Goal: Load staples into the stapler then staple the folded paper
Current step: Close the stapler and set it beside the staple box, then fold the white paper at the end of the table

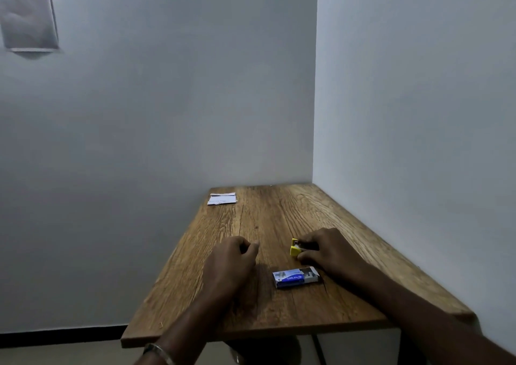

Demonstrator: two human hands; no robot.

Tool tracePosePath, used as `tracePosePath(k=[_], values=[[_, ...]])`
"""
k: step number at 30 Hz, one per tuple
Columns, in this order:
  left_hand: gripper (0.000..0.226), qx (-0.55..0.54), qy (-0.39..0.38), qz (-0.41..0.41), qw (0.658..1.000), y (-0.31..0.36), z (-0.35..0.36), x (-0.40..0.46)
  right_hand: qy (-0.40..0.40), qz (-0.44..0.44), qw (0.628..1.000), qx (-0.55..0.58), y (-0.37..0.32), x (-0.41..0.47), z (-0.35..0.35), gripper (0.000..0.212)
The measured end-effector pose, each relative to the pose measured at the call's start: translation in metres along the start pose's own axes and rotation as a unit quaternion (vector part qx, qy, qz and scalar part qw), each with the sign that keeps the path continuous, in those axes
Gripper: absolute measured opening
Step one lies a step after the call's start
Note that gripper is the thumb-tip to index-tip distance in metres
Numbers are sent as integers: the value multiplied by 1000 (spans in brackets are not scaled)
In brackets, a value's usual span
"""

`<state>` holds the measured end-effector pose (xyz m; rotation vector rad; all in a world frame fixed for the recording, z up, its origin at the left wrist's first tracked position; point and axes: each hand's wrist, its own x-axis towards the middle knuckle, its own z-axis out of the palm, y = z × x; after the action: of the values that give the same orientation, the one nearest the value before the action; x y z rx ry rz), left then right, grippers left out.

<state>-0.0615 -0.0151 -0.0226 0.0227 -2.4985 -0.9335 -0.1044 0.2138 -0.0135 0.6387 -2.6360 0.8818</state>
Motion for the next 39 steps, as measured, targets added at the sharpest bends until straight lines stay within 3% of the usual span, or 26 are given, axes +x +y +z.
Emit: tracePosePath(k=[12,16,18,22,28,34,39], values=[[27,10,8,7,1000,-2,2,-1,-17,1,1000,-1,1,-5,1,36],[26,-2,14,8,1000,-1,1,-1,31,13,996,88,-2,-4,-8,37],[26,-8,4,4,1000,-2,1,2,49,-2,996,70,-6,2,-12,36],[25,30,-56,20,998,-7,-9,26,-10,-32,999,7,-19,28,-16,40],[30,106,-41,41,993,-26,-37,89,-96,-67,990,-75,-43,90,2,56],[56,193,-79,44,977,-67,-40,158,-134,-96,976,-143,-51,165,40,65],[63,255,-110,41,960,-102,-24,212,-159,-115,961,-193,-44,226,82,66]])
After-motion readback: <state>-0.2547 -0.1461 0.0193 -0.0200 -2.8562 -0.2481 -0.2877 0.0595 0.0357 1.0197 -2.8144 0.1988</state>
